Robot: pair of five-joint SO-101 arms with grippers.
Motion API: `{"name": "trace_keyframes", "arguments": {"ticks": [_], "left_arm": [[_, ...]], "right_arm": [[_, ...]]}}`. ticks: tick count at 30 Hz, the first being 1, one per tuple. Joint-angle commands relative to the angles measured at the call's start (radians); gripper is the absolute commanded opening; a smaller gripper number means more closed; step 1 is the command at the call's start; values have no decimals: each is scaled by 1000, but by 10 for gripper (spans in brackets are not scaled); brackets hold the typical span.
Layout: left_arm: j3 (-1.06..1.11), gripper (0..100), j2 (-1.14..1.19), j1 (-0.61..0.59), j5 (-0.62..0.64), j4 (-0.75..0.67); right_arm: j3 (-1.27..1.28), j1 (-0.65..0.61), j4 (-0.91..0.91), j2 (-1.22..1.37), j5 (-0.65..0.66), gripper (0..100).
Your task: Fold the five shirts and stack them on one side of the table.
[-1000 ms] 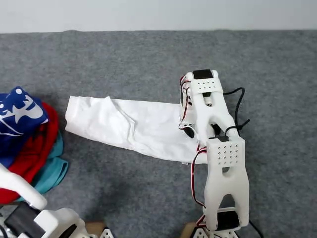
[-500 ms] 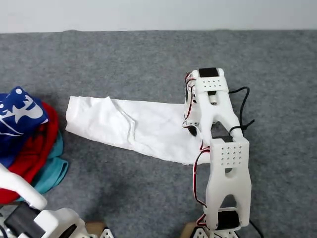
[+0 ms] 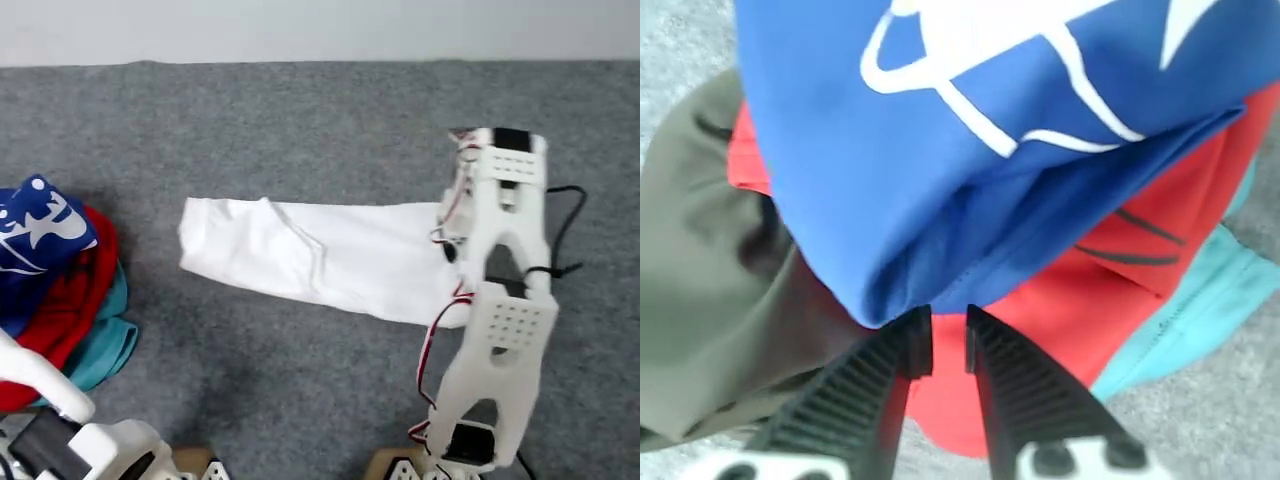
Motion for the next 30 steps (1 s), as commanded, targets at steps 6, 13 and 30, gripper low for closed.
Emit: {"name": "trace_keyframes", "arguments": {"ticks": [6, 13, 30], "left_arm": [[38, 70, -35, 6, 8, -18], [38, 70, -37, 5, 8, -18], [108, 70, -43, -2, 8, -84]], "right_arm": [[-5, 28, 42, -111, 72, 10], [-8, -271, 42, -176, 63, 10], [-473, -696, 38, 22, 35, 10]]}}
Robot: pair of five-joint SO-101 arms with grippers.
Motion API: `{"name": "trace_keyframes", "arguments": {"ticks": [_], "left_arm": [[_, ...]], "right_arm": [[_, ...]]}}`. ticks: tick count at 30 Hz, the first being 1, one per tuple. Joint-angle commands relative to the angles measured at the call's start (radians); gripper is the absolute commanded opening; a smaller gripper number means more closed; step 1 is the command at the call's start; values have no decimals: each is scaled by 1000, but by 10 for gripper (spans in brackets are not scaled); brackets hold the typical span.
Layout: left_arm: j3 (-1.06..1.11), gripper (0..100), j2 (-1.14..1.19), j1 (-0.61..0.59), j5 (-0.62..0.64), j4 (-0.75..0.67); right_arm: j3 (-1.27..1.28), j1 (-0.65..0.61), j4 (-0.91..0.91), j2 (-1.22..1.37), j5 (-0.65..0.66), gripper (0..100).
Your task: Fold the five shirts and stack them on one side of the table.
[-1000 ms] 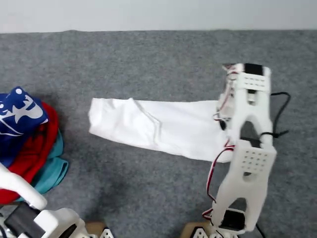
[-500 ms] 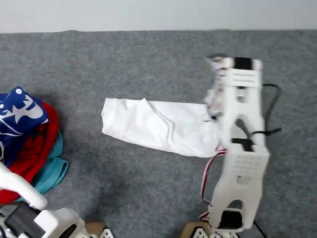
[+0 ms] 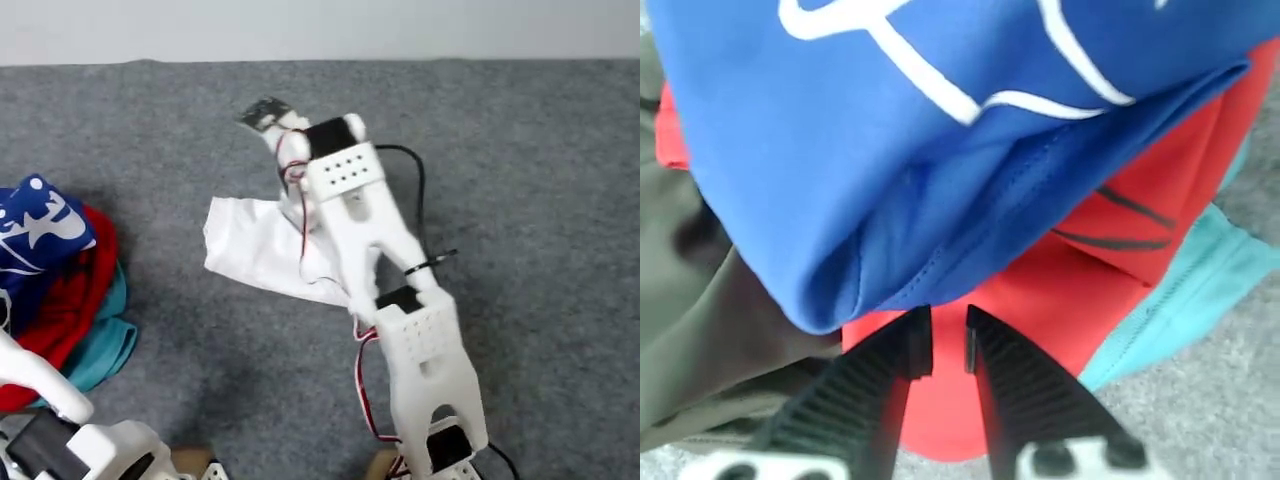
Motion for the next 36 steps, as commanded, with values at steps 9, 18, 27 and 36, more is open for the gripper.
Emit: {"name": "trace_keyframes", "arguments": {"ticks": [9, 18, 27, 36], "left_arm": [[2, 70, -40, 0, 8, -28], [2, 70, -37, 2, 8, -28], [2, 70, -35, 3, 6, -28], [4, 70, -35, 5, 6, -43]], "right_arm": [[-199, -125, 22, 74, -6, 10], [-215, -197, -85, 139, 21, 11], [-212, -234, -239, 171, 18, 127], [-250, -236, -220, 140, -29, 238]]}}
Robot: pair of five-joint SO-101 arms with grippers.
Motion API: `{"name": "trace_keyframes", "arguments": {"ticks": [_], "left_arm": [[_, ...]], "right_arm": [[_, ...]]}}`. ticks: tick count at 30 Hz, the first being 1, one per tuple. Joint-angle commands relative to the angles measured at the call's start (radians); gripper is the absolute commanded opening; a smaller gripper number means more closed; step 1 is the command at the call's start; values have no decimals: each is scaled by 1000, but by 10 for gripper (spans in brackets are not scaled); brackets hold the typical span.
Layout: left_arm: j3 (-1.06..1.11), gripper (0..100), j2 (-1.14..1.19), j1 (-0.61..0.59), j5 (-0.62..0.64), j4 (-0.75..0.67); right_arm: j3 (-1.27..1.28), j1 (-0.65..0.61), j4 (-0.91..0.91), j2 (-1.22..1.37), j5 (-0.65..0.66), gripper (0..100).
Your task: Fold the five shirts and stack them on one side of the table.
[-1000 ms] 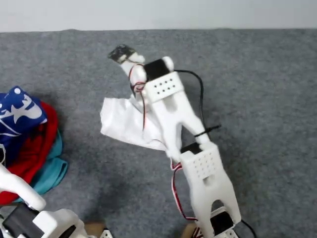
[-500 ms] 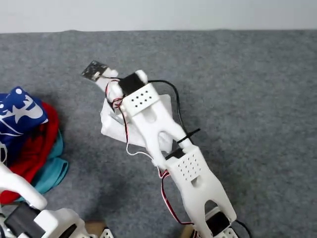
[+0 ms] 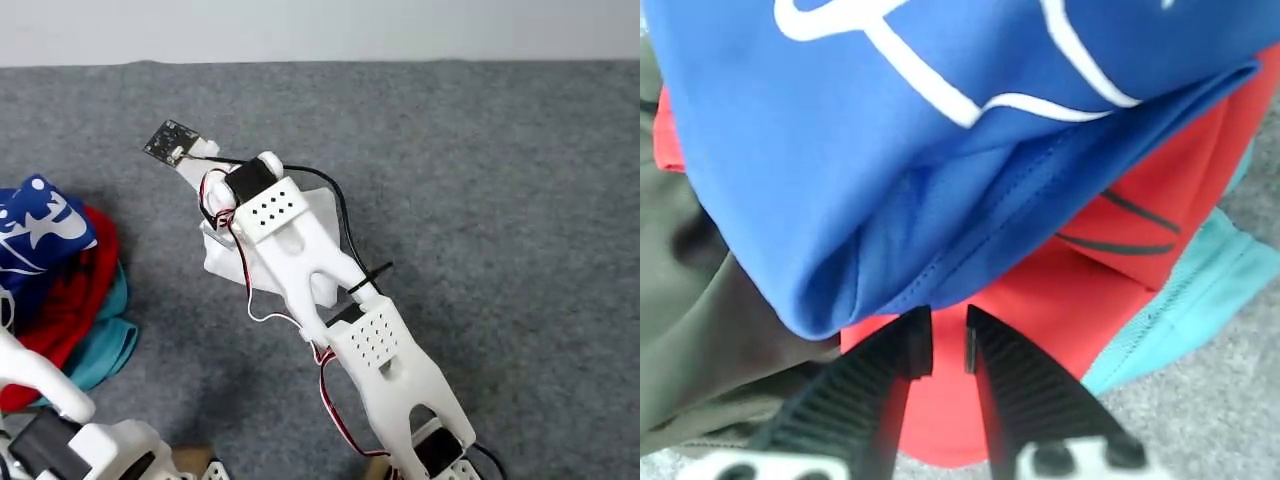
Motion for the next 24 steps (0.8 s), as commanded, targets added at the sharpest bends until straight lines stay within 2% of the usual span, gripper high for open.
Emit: {"name": "trace_keyframes", "arguments": {"ticks": [1, 3, 6, 12, 19, 24], "left_arm": [[1, 70, -35, 5, 6, -37], [12, 70, -35, 5, 6, -60], [19, 70, -35, 5, 6, -63], [21, 70, -35, 6, 6, -63], [21, 70, -35, 6, 8, -63], [21, 70, -35, 6, 8, -63]], "right_arm": [[-94, -21, 15, -58, -12, 237], [-127, -28, 44, -79, -9, 221], [-181, -21, 96, -120, -8, 139], [-201, 111, 170, -168, 78, 6], [-199, 334, 246, -54, 78, 9], [-207, 344, 243, 59, 80, 9]]}}
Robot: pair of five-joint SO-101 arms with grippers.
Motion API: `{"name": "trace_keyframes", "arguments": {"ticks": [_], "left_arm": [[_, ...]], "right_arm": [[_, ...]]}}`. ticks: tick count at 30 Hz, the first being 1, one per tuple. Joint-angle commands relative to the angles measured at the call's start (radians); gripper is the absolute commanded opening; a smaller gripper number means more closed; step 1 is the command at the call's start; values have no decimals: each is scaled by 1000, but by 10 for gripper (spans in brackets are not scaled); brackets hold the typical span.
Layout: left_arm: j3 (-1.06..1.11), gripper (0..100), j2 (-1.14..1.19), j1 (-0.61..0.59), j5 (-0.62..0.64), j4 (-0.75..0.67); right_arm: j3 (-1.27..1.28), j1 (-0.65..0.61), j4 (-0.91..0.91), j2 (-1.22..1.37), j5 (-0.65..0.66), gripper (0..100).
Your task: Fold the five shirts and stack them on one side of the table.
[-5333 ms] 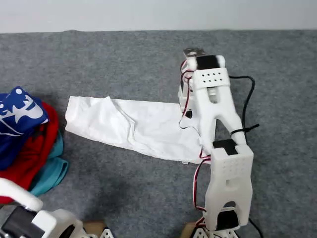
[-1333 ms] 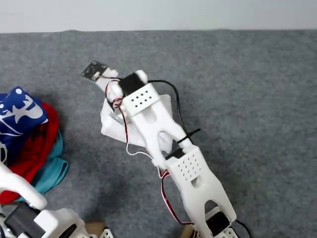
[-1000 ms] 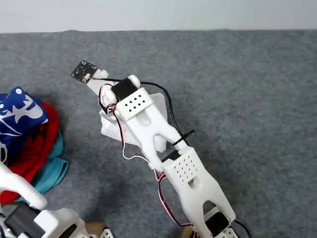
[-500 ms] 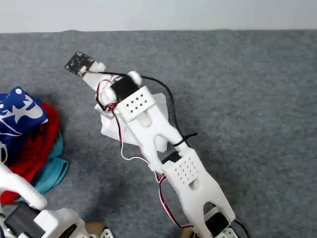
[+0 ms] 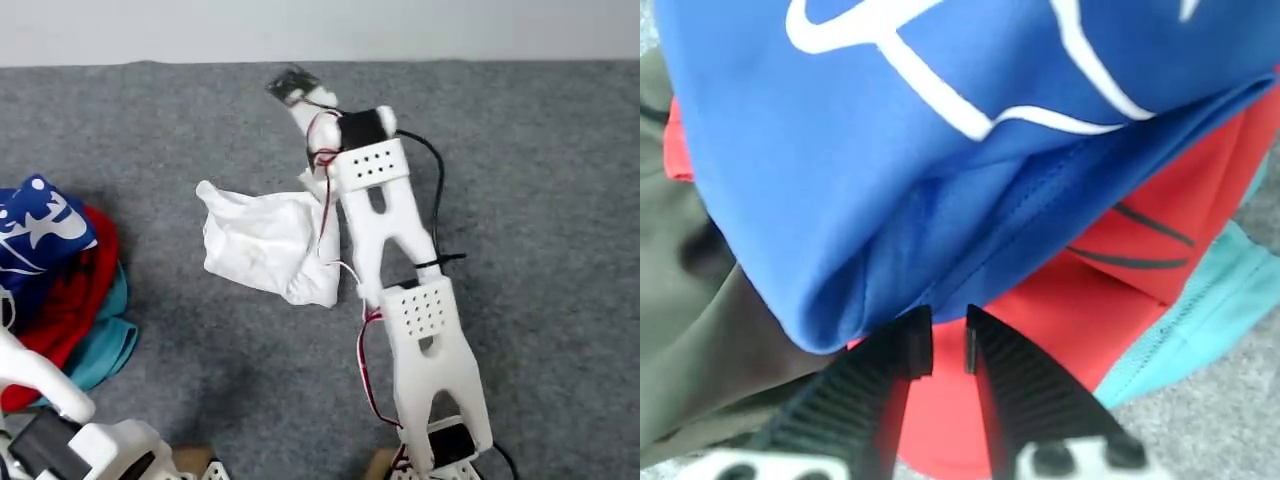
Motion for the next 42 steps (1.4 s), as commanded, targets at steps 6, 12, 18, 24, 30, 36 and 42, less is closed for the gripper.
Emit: {"name": "trace_keyframes", "arguments": {"ticks": [6, 12, 18, 24, 30, 36, 42], "left_arm": [[-4, 70, -35, 6, 8, -17], [-4, 70, -35, 6, 8, -17], [-4, 70, -35, 6, 8, -17], [-4, 70, -35, 6, 8, -17], [-4, 70, -35, 6, 8, -17], [-4, 70, -35, 6, 8, -17], [-4, 70, -35, 11, 8, -17]], "right_arm": [[-46, -145, 25, 58, 12, 9], [-48, -292, 31, -16, 11, 9], [-41, -297, 41, -94, 14, 9], [-41, -136, 10, -28, 14, 9], [-48, 21, -44, 110, 14, 9], [-48, 96, -33, 163, 14, 9], [-115, 44, 31, 81, 12, 9]]}}
